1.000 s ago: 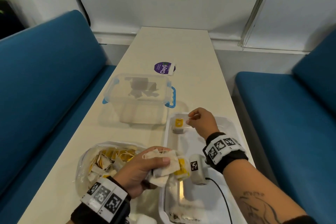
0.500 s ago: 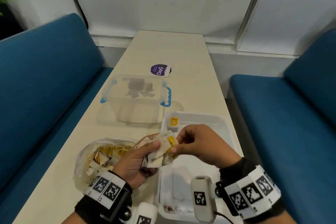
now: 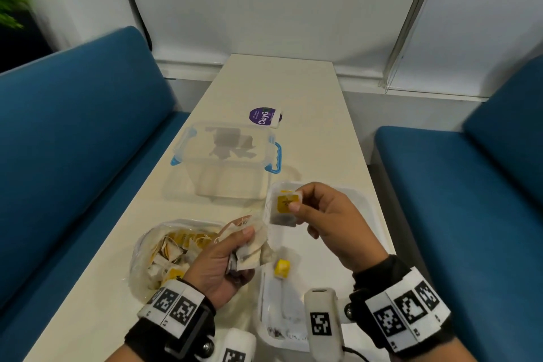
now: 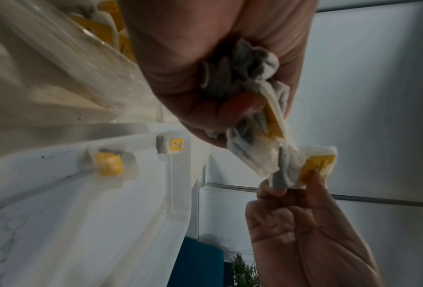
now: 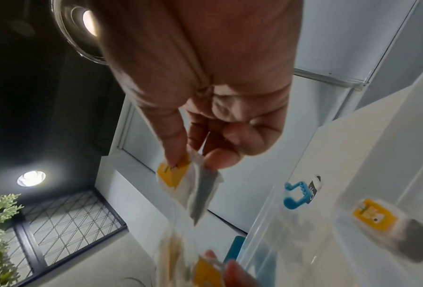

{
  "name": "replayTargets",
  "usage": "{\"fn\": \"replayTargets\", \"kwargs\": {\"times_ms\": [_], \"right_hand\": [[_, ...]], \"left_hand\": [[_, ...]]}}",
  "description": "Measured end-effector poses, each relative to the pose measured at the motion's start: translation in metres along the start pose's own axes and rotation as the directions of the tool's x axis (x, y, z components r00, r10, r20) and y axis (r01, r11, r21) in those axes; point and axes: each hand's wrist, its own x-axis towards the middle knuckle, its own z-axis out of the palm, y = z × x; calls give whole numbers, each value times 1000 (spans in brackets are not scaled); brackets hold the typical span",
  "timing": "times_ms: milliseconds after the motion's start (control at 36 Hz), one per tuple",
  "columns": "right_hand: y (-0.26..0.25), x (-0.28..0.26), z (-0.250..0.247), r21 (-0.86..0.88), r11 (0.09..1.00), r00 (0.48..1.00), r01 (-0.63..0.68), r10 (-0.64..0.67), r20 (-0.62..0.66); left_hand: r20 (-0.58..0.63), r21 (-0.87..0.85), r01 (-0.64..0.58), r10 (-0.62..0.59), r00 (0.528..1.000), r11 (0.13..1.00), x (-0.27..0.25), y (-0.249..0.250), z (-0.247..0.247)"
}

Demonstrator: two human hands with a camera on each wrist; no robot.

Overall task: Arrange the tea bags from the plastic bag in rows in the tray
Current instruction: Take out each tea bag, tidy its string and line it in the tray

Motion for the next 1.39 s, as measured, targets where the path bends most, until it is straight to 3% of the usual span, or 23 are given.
{"fn": "replayTargets", "kwargs": {"times_ms": [167, 333, 500, 750, 917, 1222, 1389], "right_hand": [[-4, 6, -10, 73, 997, 1000, -9, 10, -23], [17, 36, -25, -225, 968, 970, -116, 61, -235], [45, 77, -30, -340, 870, 922, -356, 267, -280], [95, 112, -9, -405, 738, 842, -540, 480, -248], [124, 122, -2, -420, 722, 835, -550, 493, -246], [129, 120, -2, -237, 798, 821, -554, 478, -311], [103, 118, -21, -348, 808, 875, -476, 395, -279]], "left_hand": [[-5, -6, 2, -2, 1000, 1000, -7, 4, -6], [-19, 30, 2, -2, 1000, 1000, -9, 4, -19], [-23, 174, 24, -20, 1000, 984, -7, 0, -24], [-35, 304, 76, -68, 997, 950, 5, -6, -21], [-52, 364, 115, -103, 993, 924, 13, -8, -21], [-27, 440, 153, -157, 987, 885, 17, -10, -24], [-11, 448, 145, -156, 988, 882, 18, -9, -26]]}}
